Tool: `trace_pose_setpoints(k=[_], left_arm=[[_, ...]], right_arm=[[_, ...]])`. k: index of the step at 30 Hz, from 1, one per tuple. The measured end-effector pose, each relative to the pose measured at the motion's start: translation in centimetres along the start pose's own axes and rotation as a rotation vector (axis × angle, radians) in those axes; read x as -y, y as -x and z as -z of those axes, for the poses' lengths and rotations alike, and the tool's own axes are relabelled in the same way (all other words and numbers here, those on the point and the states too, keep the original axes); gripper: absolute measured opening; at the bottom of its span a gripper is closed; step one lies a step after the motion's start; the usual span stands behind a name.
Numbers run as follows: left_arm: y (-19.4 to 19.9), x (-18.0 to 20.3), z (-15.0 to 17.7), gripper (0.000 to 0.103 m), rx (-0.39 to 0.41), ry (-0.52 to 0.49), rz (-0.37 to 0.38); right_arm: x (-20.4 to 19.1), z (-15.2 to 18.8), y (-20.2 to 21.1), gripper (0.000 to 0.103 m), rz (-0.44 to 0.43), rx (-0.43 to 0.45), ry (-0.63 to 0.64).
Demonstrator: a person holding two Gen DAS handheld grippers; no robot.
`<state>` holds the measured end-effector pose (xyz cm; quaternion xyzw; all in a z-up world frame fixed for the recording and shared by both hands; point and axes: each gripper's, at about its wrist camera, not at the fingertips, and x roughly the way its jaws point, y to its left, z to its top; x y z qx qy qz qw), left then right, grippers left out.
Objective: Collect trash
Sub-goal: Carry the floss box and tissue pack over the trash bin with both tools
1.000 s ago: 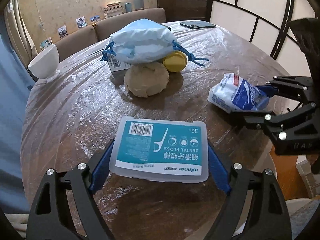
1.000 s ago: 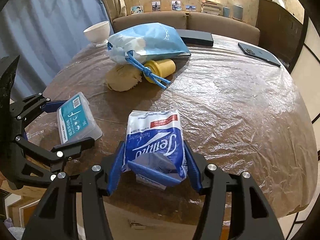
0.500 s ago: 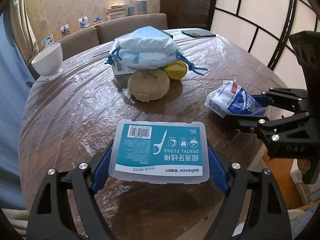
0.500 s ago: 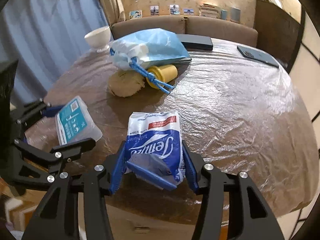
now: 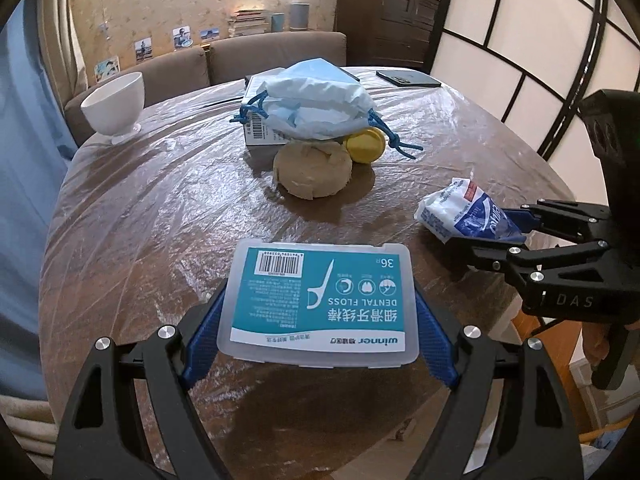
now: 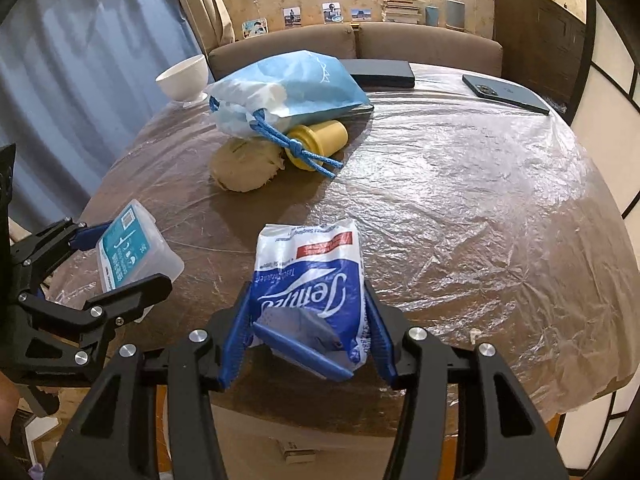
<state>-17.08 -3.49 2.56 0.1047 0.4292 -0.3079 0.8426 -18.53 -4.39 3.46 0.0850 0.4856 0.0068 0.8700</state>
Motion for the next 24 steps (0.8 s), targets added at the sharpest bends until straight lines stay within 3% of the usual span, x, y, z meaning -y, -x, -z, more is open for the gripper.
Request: trace_pose_setpoints(k=[11,24], left_arm=[[2.7,1.8,1.3,0.084,0.033,0.081,-0.070],[4.9,5.0,4.2,0.084,0.025,0.125,-0.123]], right_arm=[[0.5,1.4,2.9,0.051,-0.077,0.022,0.051],[0.8,6.3,6.8,0.051,-0.104,0.004,0.183]])
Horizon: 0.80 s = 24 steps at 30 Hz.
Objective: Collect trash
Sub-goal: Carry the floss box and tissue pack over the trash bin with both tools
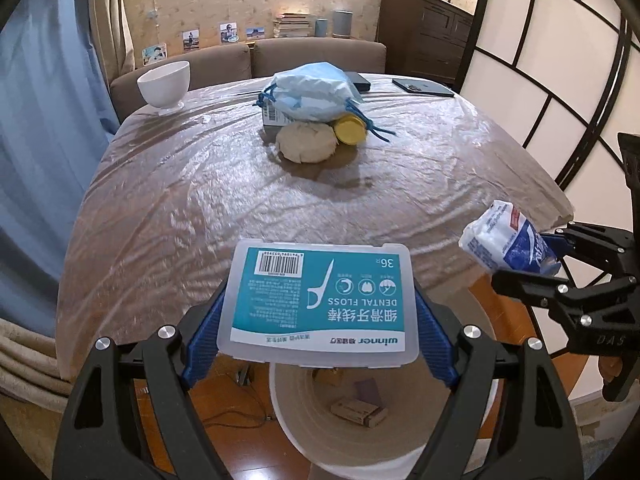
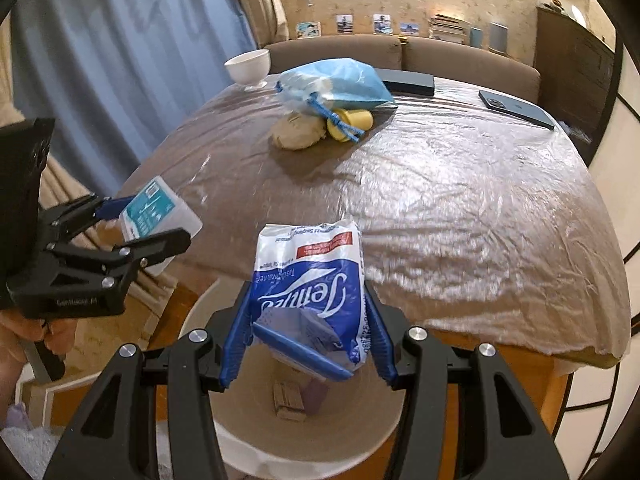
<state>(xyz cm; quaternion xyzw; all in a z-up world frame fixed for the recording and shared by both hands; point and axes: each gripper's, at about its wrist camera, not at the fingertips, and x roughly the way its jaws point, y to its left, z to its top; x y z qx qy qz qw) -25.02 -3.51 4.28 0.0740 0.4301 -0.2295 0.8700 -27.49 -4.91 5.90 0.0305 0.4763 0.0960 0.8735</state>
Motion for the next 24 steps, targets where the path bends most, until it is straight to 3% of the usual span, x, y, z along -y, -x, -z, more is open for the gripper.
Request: trace_pose_setpoints(k=[24], left_arm=[[-0.2,5.0,5.7,0.084,-0.095,-0.042,0.013]], right_arm=[[-0.7,5.9,-1.2,0.051,-0.057,-0.105,0.050]])
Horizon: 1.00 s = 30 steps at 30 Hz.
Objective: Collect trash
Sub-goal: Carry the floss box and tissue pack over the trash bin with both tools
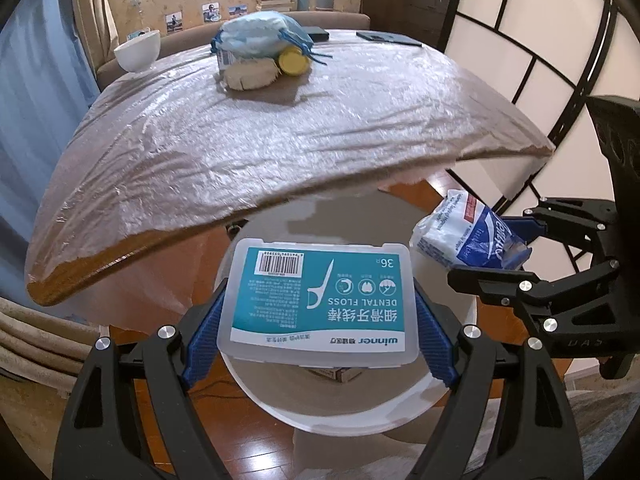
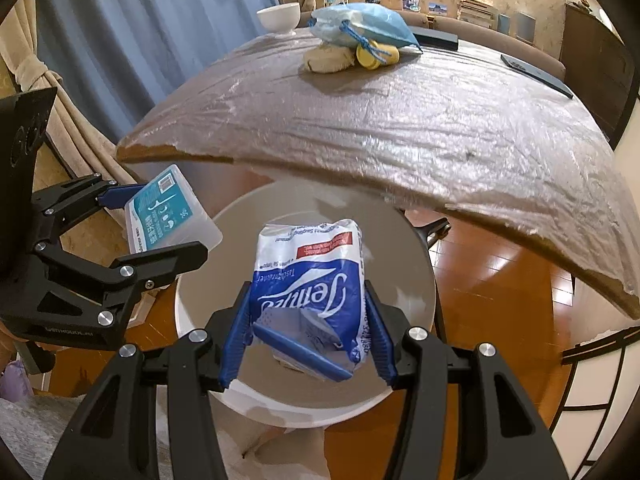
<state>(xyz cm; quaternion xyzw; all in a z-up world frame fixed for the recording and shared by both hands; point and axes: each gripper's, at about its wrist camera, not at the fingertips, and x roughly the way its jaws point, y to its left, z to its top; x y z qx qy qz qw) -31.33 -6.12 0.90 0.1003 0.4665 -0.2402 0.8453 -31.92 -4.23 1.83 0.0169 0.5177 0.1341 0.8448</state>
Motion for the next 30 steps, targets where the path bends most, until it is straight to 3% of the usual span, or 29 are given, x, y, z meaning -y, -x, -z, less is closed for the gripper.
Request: trace_pose_setpoints(k=[30], left_arm=[[-6.7,-0.4,1.6,0.084,-0.156,-0.007,-0.041]], right_arm=[[1.7,0.3,-6.1,0.051,0.010,-0.125,0.007]])
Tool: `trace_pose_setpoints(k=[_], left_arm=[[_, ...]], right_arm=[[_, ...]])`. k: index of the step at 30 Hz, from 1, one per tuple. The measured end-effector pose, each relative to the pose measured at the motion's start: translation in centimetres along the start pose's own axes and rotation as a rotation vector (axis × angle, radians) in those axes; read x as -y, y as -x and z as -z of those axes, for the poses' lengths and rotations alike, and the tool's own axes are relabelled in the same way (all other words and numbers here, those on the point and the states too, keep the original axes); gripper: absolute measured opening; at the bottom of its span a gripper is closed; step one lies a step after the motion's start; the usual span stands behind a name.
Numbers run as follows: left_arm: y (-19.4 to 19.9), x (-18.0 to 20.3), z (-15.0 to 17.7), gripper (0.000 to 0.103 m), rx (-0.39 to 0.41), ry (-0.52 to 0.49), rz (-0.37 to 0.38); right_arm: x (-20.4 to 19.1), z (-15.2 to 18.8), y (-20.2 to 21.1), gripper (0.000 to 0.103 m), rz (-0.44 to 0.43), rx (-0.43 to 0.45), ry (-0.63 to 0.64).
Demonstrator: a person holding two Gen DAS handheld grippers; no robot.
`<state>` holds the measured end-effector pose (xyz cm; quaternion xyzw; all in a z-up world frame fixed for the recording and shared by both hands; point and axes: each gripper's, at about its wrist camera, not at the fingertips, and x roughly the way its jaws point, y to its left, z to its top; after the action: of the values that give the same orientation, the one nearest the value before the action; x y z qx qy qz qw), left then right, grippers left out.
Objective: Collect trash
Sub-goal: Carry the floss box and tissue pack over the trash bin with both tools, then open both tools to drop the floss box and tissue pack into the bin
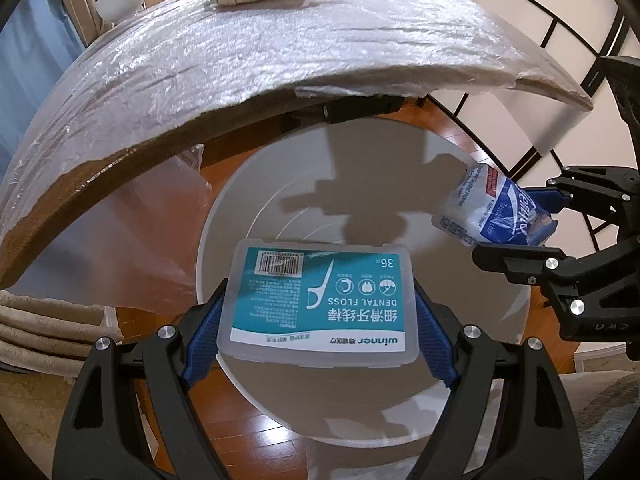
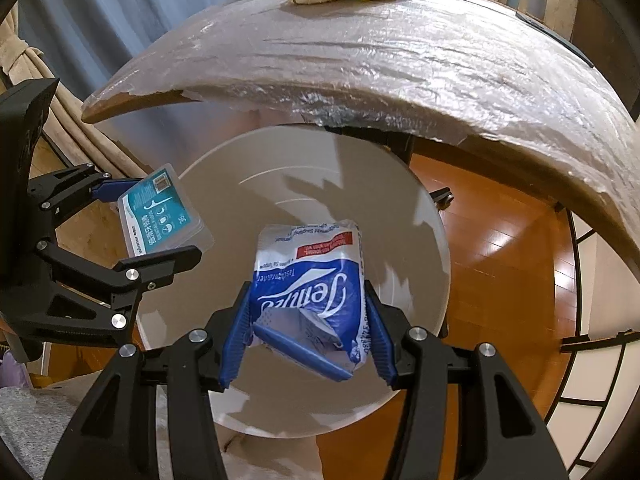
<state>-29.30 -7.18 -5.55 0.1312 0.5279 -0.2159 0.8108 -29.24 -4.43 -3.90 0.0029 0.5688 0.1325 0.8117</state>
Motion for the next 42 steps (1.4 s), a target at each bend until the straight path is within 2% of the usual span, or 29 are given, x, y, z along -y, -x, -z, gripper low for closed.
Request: trace_pose_setpoints(k=[18,28,32,33,42], left_arm=[[-3.6,1.0,-1.6,0.084,-0.044,-0.016,-0.020],[-3.4,1.0,-1.5,0.084,-0.047,-0.020,-0.019],[-3.1,1.0,-1.4,0.087,-0.033,-0.036,-0.040],[-3.0,1.1,-1.4,0.091,-0.031,-0.038,-0.052],[-0.3,0.8,-0.7,0.091,0.014,-0.012,-0.034]], right_arm=[[1.2,-0.4,-1.5,0.051,0.001,-0.027,-0.004],[2.1,-0.4,-1.6,0.053,0.005,-0.033,-0.014],[2.6,-0.4,-0.8,0.076,-0.007,-0.013,-0.053],[2.6,-0.3,-0.4,0.077,-0.004,-0.006,-0.054],[3.3,-0.6,3.7,0.087,0.001,0.064,-0.096]])
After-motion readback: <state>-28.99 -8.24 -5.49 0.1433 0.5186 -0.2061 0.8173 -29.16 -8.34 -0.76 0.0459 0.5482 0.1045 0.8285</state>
